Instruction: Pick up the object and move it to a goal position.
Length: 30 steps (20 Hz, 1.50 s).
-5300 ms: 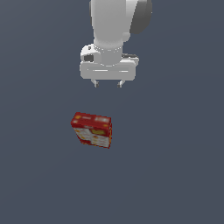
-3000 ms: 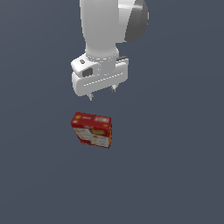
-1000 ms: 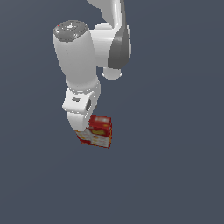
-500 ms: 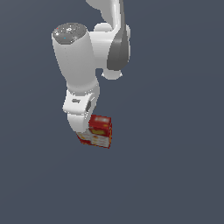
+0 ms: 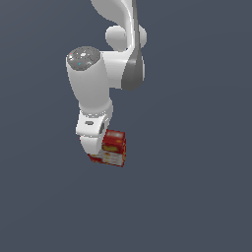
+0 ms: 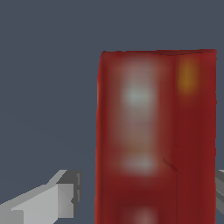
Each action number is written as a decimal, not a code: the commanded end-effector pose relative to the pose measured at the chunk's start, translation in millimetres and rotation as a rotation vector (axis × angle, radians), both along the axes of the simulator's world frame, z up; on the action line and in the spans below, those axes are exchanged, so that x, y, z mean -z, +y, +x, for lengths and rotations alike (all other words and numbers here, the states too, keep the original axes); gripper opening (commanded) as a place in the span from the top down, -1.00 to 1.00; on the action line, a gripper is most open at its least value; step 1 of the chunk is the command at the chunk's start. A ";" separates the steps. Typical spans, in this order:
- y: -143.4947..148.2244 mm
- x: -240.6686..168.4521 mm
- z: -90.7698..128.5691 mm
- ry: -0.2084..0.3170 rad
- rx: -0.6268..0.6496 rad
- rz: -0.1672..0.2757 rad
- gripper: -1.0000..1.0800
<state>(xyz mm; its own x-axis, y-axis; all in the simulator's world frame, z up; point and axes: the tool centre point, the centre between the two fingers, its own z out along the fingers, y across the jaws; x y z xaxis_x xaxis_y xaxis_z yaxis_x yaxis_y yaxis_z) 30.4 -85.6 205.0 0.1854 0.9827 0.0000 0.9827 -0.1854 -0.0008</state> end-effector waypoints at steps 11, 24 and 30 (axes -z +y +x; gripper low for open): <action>-0.2 12.9 1.3 -0.001 -0.001 0.000 1.00; 14.3 0.4 -2.5 -0.001 -0.001 -0.001 1.00; 52.9 -31.8 -12.3 -0.001 -0.001 -0.001 1.00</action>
<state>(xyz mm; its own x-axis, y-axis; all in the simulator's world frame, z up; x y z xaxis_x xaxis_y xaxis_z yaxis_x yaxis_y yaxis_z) 20.5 -44.8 226.1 0.1859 0.9826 -0.0012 0.9826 -0.1859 -0.0023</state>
